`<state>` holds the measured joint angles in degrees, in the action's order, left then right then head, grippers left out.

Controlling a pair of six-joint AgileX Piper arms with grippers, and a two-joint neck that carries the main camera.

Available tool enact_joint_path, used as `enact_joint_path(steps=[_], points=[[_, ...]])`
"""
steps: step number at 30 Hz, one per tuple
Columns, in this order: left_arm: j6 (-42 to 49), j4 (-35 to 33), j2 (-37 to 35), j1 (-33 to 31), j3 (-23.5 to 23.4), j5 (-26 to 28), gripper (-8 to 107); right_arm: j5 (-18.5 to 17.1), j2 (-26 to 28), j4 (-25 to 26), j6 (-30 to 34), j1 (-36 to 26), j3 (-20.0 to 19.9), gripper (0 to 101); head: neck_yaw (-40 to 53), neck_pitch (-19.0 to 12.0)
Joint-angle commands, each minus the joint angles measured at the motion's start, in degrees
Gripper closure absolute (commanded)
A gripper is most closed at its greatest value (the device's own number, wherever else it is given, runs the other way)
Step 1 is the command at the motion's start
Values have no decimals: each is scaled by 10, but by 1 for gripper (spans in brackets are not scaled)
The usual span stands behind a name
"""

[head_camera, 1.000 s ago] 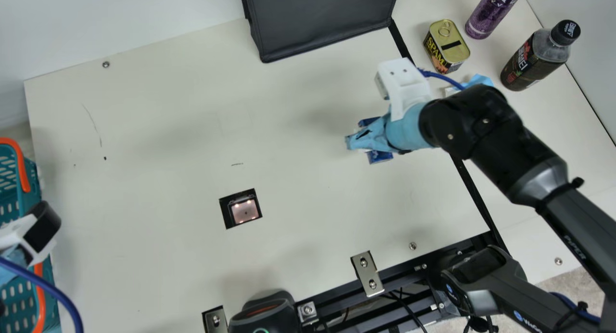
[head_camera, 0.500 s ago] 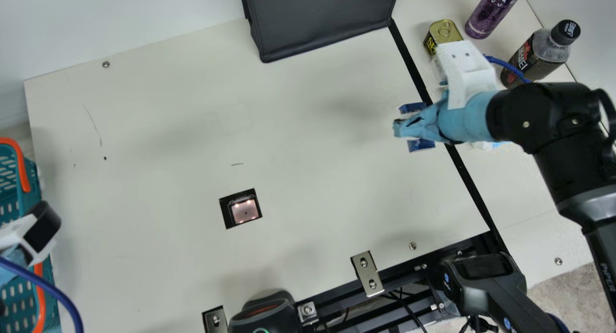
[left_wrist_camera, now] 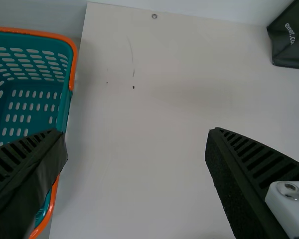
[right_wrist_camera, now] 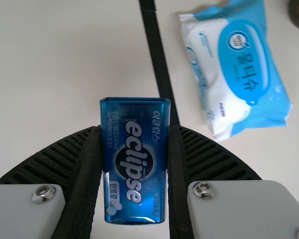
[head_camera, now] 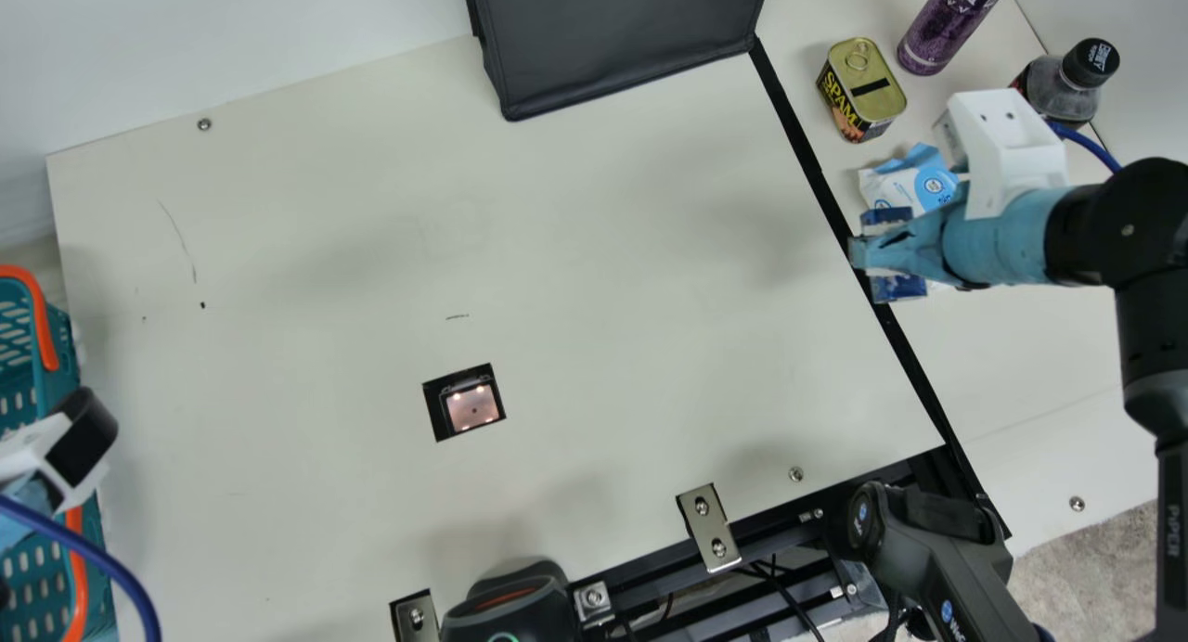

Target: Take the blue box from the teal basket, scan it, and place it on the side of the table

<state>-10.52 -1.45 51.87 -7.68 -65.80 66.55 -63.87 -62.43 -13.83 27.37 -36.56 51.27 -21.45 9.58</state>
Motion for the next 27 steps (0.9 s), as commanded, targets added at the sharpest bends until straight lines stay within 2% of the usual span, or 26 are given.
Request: enact_joint_path(steps=[1, 15, 27], points=[[0, 0, 0, 0, 0, 0, 9, -2, -3, -2, 33, -43, 0, 101, -1, -17], [0, 0, 0, 0, 0, 0, 9, -1, -33, -5, 176, -213, -6, 101, -1, -17], [0, 0, 0, 0, 0, 0, 9, 42, -80, 9, 268, -322, -31, 101, -1, -17]])
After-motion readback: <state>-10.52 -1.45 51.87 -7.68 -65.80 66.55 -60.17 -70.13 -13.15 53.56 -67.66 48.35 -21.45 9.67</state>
